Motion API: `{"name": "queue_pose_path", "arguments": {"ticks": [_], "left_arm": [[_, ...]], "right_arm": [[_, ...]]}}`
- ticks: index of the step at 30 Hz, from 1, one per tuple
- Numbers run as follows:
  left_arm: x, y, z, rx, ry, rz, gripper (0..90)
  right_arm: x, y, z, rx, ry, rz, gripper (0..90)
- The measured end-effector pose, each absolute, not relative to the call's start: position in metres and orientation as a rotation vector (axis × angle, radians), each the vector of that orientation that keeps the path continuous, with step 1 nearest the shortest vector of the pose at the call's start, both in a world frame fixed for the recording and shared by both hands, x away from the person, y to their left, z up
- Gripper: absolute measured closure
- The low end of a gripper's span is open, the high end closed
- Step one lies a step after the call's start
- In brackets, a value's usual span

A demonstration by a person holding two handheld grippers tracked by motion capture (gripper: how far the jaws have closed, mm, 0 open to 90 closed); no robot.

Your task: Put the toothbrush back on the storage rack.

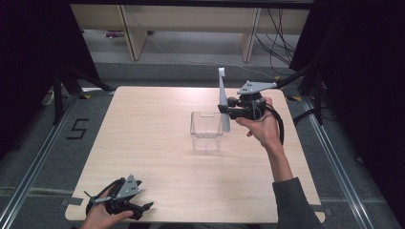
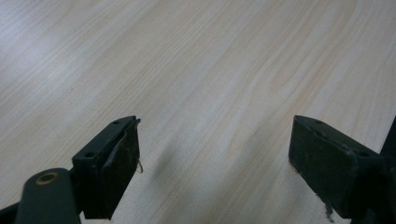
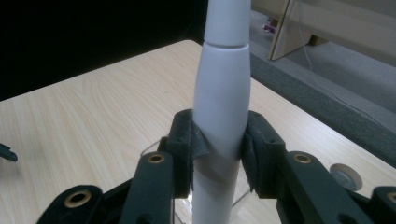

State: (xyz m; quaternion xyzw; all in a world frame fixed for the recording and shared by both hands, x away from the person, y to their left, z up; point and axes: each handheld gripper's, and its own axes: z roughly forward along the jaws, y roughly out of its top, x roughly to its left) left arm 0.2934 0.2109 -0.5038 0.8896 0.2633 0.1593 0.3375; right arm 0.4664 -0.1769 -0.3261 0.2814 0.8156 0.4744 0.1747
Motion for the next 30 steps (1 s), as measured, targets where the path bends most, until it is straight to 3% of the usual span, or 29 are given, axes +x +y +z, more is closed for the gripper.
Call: {"name": "queue_pose_path", "arguments": {"ticks": [30], "left_arm": [[0.293,0.211,-0.503,2.33,0.677,0.417,16.0]], "right_arm": [[0.501,-0.145,-0.348,0.846,2.349,1.288,67.2]]}}
